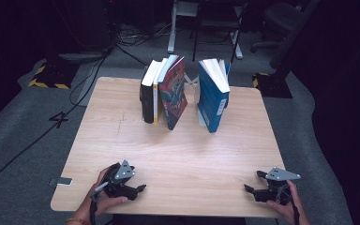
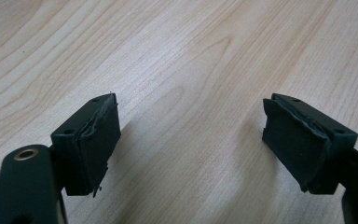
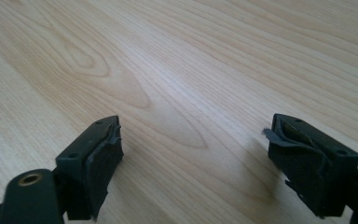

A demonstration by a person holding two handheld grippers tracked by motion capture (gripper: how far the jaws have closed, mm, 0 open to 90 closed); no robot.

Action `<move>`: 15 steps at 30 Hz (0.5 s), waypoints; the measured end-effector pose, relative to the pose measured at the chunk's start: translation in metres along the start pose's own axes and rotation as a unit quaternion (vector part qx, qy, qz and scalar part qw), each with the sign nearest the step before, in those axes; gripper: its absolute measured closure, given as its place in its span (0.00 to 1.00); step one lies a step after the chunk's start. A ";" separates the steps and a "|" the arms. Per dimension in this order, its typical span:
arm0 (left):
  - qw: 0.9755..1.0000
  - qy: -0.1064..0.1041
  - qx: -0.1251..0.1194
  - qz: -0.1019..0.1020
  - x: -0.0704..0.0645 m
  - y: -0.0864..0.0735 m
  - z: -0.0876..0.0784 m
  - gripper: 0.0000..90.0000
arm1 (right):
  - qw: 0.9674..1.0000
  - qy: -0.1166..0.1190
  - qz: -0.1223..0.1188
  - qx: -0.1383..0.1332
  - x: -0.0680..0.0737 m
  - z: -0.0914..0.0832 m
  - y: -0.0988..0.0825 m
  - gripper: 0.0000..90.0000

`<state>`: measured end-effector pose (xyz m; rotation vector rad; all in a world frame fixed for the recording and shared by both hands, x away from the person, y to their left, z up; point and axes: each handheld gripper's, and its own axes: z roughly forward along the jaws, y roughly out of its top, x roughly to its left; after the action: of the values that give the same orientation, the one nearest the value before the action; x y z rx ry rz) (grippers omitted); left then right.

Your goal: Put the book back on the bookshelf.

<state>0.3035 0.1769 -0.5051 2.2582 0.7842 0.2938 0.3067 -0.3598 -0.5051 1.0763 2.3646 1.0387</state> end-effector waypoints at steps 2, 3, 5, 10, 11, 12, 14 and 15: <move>1.000 -0.001 -0.001 -0.001 0.000 0.000 0.000 0.21 | 1.000 -0.001 -0.001 0.000 0.000 0.000 0.000 0.20; 1.000 -0.001 0.000 0.000 0.000 0.000 0.000 0.21 | 1.000 -0.003 0.000 0.000 0.000 0.000 0.000 0.19; 1.000 -0.001 0.000 0.001 0.000 0.000 0.000 0.21 | 1.000 -0.005 0.002 0.000 0.001 0.000 -0.001 0.19; 1.000 0.001 -0.001 0.001 0.000 0.000 0.000 0.21 | 1.000 -0.005 0.003 0.001 0.001 0.000 0.000 0.18; 1.000 0.001 -0.001 0.001 0.000 0.000 0.000 0.21 | 1.000 -0.005 0.003 0.001 0.001 0.000 0.000 0.18; 1.000 0.001 -0.001 0.001 0.000 0.000 0.000 0.21 | 1.000 -0.005 0.003 0.001 0.001 0.000 0.000 0.18; 1.000 0.001 -0.001 0.001 0.000 0.000 0.000 0.21 | 1.000 -0.004 0.003 0.001 0.001 0.000 0.000 0.18; 1.000 0.001 -0.001 0.001 0.000 0.000 0.000 0.21 | 1.000 -0.004 0.003 0.001 0.001 0.000 0.000 0.18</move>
<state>0.3036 0.1767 -0.5052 2.2569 0.7809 0.2976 0.3065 -0.3592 -0.5053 1.0879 2.3575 1.0315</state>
